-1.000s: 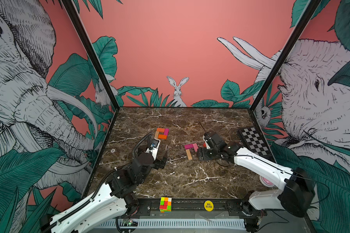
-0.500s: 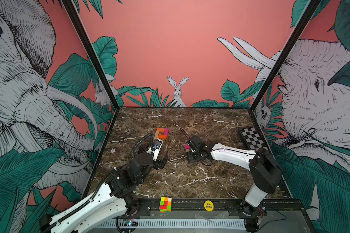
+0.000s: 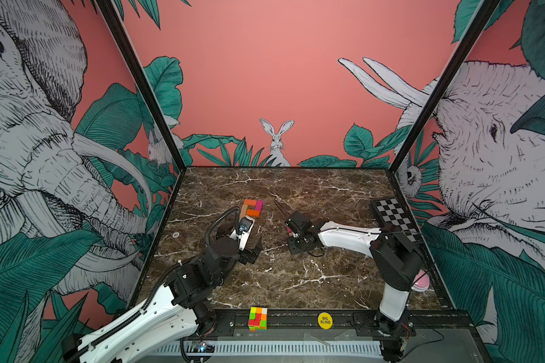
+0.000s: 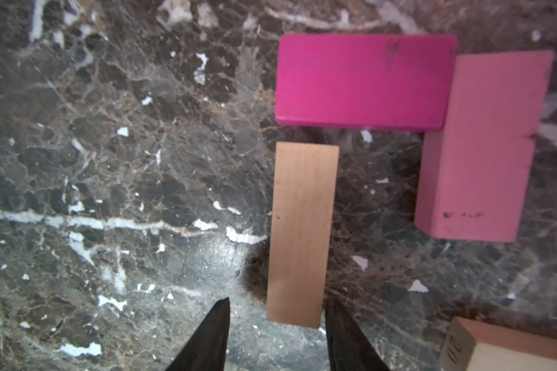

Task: Assemble the letter p with building blocks
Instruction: Assemble the building block at the center of the board.

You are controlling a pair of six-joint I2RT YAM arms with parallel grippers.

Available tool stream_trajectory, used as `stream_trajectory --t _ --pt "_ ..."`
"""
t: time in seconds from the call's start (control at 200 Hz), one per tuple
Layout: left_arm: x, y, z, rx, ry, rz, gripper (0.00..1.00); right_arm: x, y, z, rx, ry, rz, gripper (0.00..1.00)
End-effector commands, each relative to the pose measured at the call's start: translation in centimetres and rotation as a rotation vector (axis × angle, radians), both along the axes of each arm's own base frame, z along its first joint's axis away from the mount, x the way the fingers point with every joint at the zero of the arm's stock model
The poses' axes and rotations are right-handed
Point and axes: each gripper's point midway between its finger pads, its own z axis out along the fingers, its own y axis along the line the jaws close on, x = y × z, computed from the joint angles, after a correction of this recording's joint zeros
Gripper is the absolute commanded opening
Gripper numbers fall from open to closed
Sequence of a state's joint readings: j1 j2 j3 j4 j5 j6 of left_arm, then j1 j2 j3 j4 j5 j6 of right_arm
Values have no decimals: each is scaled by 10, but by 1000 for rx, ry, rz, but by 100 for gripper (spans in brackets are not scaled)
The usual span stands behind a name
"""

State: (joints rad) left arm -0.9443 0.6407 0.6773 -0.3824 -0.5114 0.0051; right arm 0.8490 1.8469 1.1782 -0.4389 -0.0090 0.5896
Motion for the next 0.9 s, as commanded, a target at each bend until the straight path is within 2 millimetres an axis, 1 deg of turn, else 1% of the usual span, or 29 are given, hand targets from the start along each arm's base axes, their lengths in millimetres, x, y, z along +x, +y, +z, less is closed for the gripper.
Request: stream_trajectory --t 0.0,0.165,0.385,0.585,0.895 --pt "2 -1 10 -25 -20 1 99 5 0 0 -23 -15 6 48" --pt "2 0 10 -26 -21 0 100 5 -1 -7 -43 -6 9 41" --pt "2 -2 10 -32 -17 -6 99 6 -4 -9 -58 -9 4 40" --pt "2 -2 9 -30 -15 -4 99 6 -7 -11 -67 -3 11 33" --pt "2 -2 7 -28 -5 -7 100 4 -9 -11 -79 4 42 30"
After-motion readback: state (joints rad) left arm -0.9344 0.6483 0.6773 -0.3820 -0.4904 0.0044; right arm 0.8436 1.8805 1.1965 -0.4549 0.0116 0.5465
